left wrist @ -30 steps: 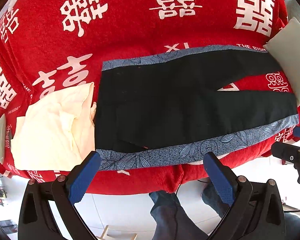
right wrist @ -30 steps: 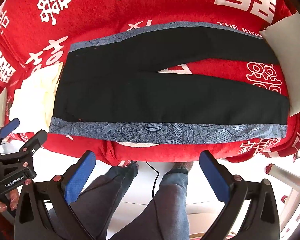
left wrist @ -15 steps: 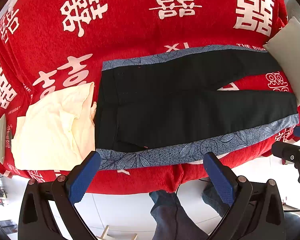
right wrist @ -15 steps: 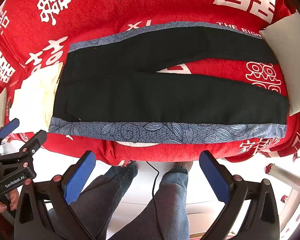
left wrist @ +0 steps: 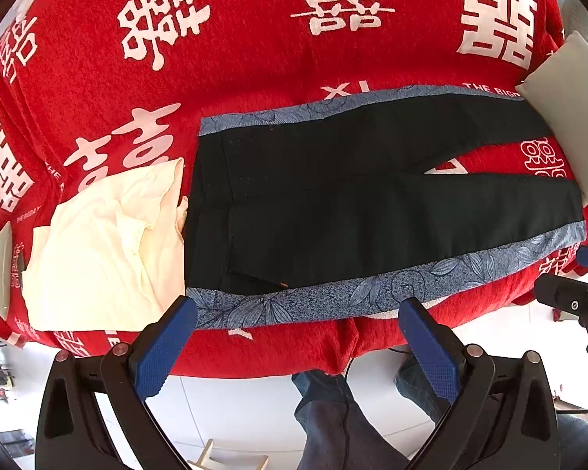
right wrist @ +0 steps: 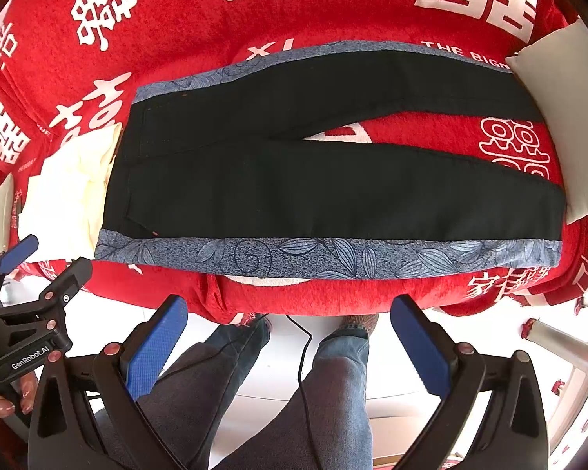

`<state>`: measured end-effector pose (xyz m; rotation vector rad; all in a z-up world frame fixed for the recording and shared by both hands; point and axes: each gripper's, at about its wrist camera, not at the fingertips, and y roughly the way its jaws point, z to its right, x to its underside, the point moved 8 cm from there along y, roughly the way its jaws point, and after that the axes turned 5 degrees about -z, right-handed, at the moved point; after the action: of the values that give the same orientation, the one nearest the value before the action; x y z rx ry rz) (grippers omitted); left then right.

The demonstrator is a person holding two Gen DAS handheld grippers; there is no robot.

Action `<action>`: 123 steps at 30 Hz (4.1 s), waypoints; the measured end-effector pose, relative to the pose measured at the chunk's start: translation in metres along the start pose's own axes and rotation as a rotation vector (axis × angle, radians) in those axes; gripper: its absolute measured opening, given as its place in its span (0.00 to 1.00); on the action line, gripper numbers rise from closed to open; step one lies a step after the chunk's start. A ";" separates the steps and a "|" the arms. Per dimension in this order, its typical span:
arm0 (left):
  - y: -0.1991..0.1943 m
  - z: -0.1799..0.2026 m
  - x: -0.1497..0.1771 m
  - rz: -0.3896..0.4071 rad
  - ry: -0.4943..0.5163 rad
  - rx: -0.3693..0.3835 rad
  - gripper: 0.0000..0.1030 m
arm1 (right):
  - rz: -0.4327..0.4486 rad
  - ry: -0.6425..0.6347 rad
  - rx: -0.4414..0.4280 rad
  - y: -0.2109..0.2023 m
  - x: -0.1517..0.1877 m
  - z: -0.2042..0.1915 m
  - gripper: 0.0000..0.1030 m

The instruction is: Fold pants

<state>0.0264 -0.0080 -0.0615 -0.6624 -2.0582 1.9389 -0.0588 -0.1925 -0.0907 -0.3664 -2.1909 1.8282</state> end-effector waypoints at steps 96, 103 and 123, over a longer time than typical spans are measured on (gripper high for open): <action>0.180 -0.062 0.016 -0.072 -0.604 0.561 0.20 | 0.055 0.609 -1.068 0.201 0.005 0.014 0.47; 0.175 -0.058 0.010 -0.075 -0.570 0.562 0.20 | 0.109 0.768 -1.103 0.198 0.012 0.038 0.05; 0.151 -0.085 -0.196 0.091 -0.510 0.530 0.21 | 0.097 0.084 -0.742 0.075 -0.238 0.012 0.05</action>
<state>0.2611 -0.0240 -0.1765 -0.1493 -1.6194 2.7707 0.1613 -0.2753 -0.1763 -0.6787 -2.7516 0.9387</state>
